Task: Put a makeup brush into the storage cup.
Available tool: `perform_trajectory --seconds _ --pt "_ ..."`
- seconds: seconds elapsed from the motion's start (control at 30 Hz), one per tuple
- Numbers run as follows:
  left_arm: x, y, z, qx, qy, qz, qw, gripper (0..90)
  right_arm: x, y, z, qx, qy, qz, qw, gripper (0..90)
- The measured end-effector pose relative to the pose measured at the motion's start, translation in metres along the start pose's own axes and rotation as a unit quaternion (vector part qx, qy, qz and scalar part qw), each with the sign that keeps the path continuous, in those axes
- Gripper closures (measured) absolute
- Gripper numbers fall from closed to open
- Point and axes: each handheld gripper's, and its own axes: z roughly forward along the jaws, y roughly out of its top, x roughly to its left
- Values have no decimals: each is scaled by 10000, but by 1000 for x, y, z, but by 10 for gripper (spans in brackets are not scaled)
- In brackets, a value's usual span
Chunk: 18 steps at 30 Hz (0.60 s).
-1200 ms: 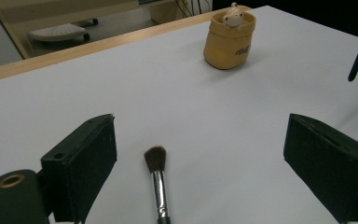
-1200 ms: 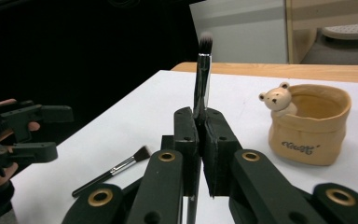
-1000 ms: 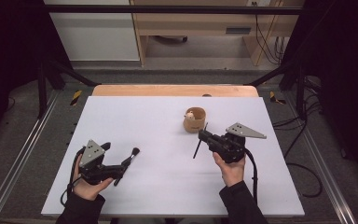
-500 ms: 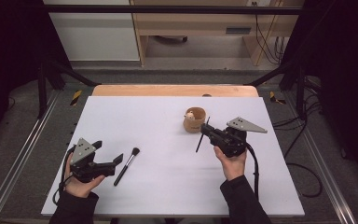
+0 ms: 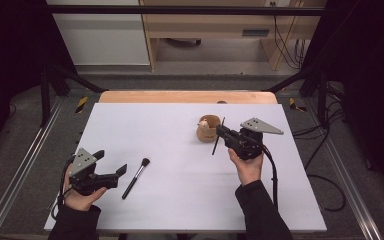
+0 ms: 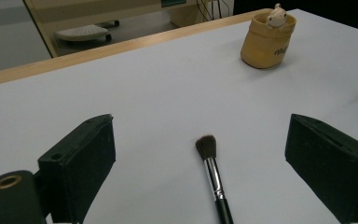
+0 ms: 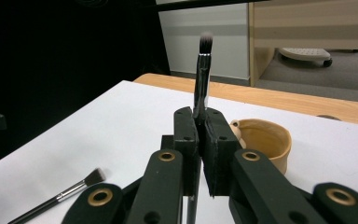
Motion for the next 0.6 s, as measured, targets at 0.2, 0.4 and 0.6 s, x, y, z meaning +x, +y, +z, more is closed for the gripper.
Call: perform_trajectory --seconds 0.2,0.4,0.6 --pt "2 -1 0 64 -2 54 10000 79 -4 5 5 -31 -105 -17 9999 852" --pt "1 -1 2 57 -4 34 10000 79 -6 12 10 -75 -267 -91 9996 852" --pt "2 -2 1 48 -1 31 10000 79 -9 18 20 -76 -415 -160 9990 852"
